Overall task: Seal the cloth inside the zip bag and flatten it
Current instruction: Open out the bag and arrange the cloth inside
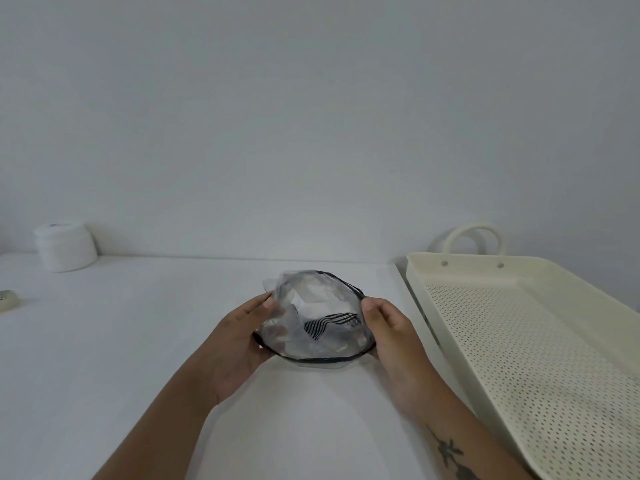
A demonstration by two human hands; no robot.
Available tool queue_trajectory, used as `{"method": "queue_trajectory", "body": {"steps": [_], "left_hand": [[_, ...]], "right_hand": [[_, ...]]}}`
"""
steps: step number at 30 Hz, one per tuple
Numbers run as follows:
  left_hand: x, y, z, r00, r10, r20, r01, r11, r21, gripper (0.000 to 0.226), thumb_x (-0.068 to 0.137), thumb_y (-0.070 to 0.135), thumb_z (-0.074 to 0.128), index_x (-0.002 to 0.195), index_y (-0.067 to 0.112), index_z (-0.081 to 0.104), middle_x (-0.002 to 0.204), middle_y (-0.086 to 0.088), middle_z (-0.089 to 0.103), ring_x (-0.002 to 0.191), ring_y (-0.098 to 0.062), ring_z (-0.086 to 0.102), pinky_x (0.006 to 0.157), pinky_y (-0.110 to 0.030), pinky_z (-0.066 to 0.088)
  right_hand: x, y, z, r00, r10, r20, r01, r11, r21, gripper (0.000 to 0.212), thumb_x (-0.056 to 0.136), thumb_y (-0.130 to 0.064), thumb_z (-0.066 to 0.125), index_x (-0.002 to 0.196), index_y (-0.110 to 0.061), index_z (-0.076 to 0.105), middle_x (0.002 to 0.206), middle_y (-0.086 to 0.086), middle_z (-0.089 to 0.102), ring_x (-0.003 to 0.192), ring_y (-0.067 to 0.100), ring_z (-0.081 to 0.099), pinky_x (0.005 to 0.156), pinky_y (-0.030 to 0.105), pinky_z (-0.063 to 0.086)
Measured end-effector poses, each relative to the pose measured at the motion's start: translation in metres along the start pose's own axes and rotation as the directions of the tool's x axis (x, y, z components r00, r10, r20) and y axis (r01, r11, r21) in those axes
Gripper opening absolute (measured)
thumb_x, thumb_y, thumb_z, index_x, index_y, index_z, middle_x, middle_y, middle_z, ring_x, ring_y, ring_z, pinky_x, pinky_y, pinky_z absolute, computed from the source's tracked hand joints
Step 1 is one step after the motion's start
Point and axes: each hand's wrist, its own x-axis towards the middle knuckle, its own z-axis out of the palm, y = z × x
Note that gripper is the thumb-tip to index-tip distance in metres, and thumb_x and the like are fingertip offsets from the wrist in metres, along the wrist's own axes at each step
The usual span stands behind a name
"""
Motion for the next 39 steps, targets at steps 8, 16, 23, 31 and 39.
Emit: {"method": "queue_trajectory", "body": {"steps": [8, 16, 23, 31, 39], "left_hand": [[0.001, -0.004, -0.004, 0.952, 0.142, -0.271, -0.049, 0.945, 0.323, 0.014, 0.09, 0.015, 0.065, 0.099, 0.026, 0.069, 0.093, -0.002, 0.068, 0.072, -0.015, 0.064, 0.065, -0.031, 0.048], [0.006, -0.012, 0.013, 0.759, 0.544, -0.357, -0.152, 0.682, 0.715, 0.031, 0.086, 0.001, 0.058, 0.081, 0.032, 0.056, 0.085, 0.021, 0.062, 0.057, -0.017, 0.062, 0.05, -0.012, 0.044], [0.004, -0.011, 0.027, 0.817, 0.406, -0.409, -0.126, 0.819, 0.56, 0.008, 0.089, 0.022, 0.064, 0.09, 0.023, 0.056, 0.08, -0.002, 0.067, 0.054, -0.017, 0.066, 0.045, -0.025, 0.052], [-0.004, 0.014, 0.011, 0.97, 0.102, -0.22, -0.117, 0.991, -0.058, 0.025, 0.076, 0.032, 0.074, 0.095, 0.015, 0.076, 0.096, -0.003, 0.072, 0.086, -0.032, 0.07, 0.067, -0.033, 0.059], [-0.002, 0.009, 0.007, 0.96, 0.101, -0.261, -0.089, 0.994, 0.057, 0.009, 0.083, 0.026, 0.07, 0.088, 0.02, 0.073, 0.08, 0.004, 0.072, 0.073, -0.02, 0.07, 0.067, -0.03, 0.057]], "right_hand": [[0.001, 0.004, 0.001, 0.985, -0.161, -0.062, 0.141, 0.959, -0.244, 0.014, 0.085, -0.021, 0.066, 0.078, -0.025, 0.056, 0.072, -0.006, 0.056, 0.063, 0.018, 0.049, 0.062, 0.025, 0.042], [0.001, 0.004, 0.002, 0.872, -0.424, -0.246, 0.234, 0.801, -0.551, 0.025, 0.089, -0.016, 0.062, 0.074, -0.022, 0.043, 0.081, -0.001, 0.049, 0.063, 0.002, 0.042, 0.058, 0.01, 0.038], [0.003, 0.003, 0.002, 0.923, -0.168, -0.348, 0.106, 0.976, -0.189, 0.023, 0.087, -0.028, 0.067, 0.076, -0.017, 0.05, 0.076, 0.005, 0.056, 0.054, 0.011, 0.054, 0.052, 0.04, 0.058], [0.006, -0.008, -0.002, 0.989, 0.1, -0.105, -0.047, 0.908, 0.416, 0.013, 0.089, -0.017, 0.066, 0.102, -0.016, 0.069, 0.094, 0.004, 0.076, 0.081, 0.014, 0.072, 0.071, 0.028, 0.058], [0.005, -0.003, -0.004, 0.984, 0.172, -0.033, -0.158, 0.952, 0.262, 0.017, 0.086, -0.026, 0.07, 0.099, -0.014, 0.068, 0.067, 0.001, 0.07, 0.062, 0.011, 0.067, 0.062, 0.027, 0.057]]}}
